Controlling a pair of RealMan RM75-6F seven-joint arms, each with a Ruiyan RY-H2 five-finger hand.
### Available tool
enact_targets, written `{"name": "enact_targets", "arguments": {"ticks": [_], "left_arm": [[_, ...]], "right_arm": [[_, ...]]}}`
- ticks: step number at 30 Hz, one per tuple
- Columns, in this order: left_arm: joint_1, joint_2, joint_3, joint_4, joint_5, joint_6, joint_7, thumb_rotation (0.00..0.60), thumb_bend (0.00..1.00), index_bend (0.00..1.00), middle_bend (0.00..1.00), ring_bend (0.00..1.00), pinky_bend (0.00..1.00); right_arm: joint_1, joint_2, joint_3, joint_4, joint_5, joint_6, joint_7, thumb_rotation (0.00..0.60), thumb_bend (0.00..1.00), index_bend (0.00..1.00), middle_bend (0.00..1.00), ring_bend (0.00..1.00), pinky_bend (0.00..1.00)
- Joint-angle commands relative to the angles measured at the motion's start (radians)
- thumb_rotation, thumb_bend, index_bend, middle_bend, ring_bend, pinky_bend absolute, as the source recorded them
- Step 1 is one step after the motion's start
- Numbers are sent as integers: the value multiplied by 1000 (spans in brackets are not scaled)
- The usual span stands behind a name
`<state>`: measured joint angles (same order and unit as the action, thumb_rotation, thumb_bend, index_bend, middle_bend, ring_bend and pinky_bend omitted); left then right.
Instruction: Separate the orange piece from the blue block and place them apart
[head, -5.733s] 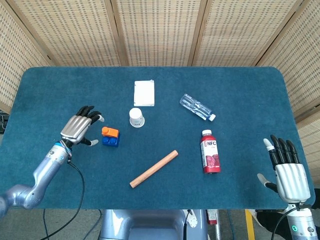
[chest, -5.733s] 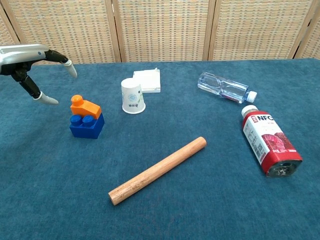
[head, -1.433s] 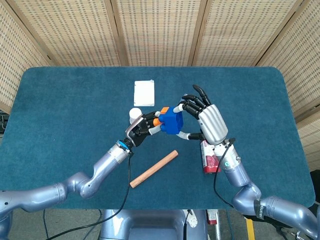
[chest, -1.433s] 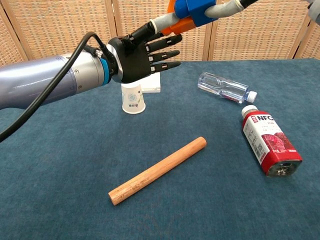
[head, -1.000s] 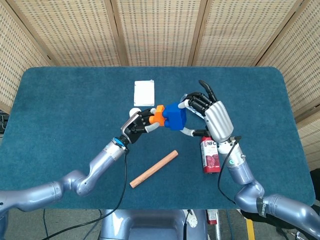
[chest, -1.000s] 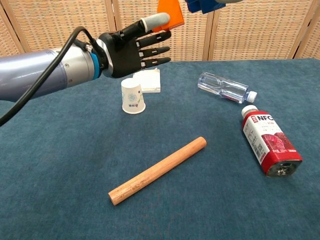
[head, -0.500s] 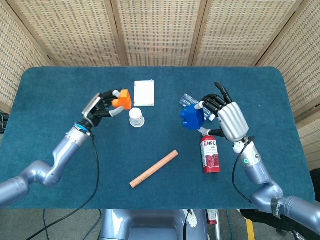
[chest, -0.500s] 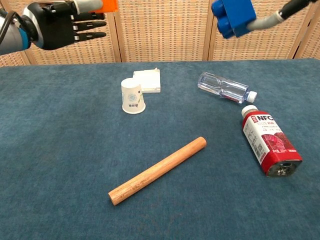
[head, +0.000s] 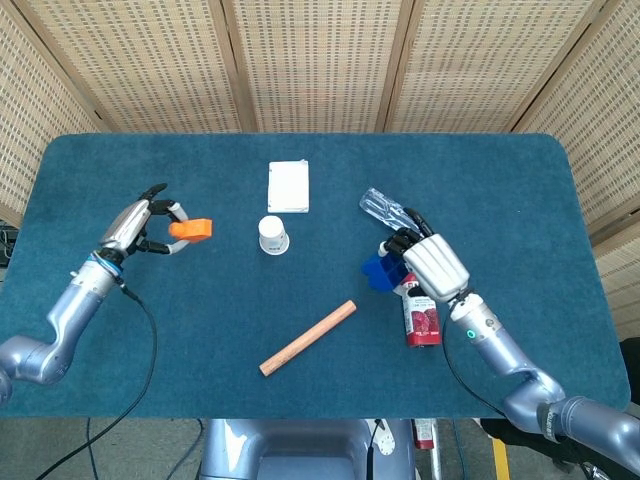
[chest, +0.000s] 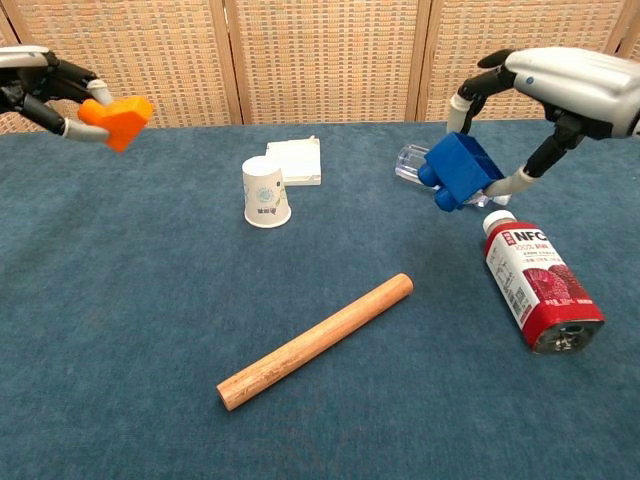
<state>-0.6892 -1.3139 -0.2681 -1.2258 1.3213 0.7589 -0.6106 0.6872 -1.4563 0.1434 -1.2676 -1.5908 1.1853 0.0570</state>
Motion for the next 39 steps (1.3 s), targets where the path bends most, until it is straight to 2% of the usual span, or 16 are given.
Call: {"name": "enact_targets", "arguments": {"ticks": [1, 3, 4, 6, 8, 10, 11, 17, 22, 28, 31, 36, 39], "left_arm": [[22, -14, 50, 47, -111, -7, 214, 600, 515, 657, 563, 0, 0], [23, -31, 49, 53, -146, -8, 252, 600, 481, 644, 520, 0, 0], [22, -38, 48, 55, -159, -10, 264, 600, 456, 626, 485, 0, 0], [20, -55, 49, 59, -186, -19, 287, 600, 333, 497, 300, 0, 0], [16, -62, 53, 57, -201, -39, 300, 600, 180, 219, 57, 0, 0], [15, -64, 51, 53, -208, -44, 302, 600, 121, 55, 2, 0, 0], [18, -65, 48, 47, -208, -39, 296, 600, 102, 12, 0, 0, 0], [43, -22, 38, -8, -195, 4, 282, 600, 62, 0, 0, 0, 0], [106, 65, 41, -132, -178, 129, 342, 600, 36, 0, 0, 0, 0], [227, 171, 56, -313, -158, 328, 393, 600, 29, 0, 0, 0, 0], [300, 201, 80, -373, -126, 441, 414, 600, 27, 0, 0, 0, 0], [419, 228, 128, -453, -69, 644, 519, 600, 18, 0, 0, 0, 0], [473, 239, 155, -497, -31, 727, 550, 600, 17, 0, 0, 0, 0]], "right_arm": [[10, -19, -9, 7, 15, -29, -23, 600, 17, 516, 528, 298, 43], [12, -27, -10, 11, 26, -43, -28, 600, 4, 267, 332, 232, 20], [12, -29, -10, 11, 33, -51, -28, 600, 1, 186, 250, 189, 11], [13, -23, -8, -9, 67, -89, -25, 600, 0, 39, 85, 64, 0], [14, -7, -1, -37, 90, -106, -23, 600, 0, 0, 17, 12, 0], [12, 10, 4, -62, 98, -108, -21, 600, 0, 0, 0, 0, 0], [8, 25, 9, -80, 98, -97, -17, 600, 0, 0, 0, 0, 0], [-20, 94, 23, -161, 78, -27, 13, 600, 0, 0, 0, 0, 0], [-75, 160, 29, -216, 49, 80, 75, 600, 0, 0, 0, 0, 0], [-170, 224, -8, -232, 20, 196, 102, 600, 0, 0, 0, 0, 0], [-221, 253, -36, -239, 13, 237, 95, 600, 0, 0, 0, 0, 0], [-311, 248, -72, -180, -16, 352, 38, 600, 0, 0, 0, 0, 0], [-362, 246, -90, -167, -7, 393, 7, 600, 0, 0, 0, 0, 0]]}}
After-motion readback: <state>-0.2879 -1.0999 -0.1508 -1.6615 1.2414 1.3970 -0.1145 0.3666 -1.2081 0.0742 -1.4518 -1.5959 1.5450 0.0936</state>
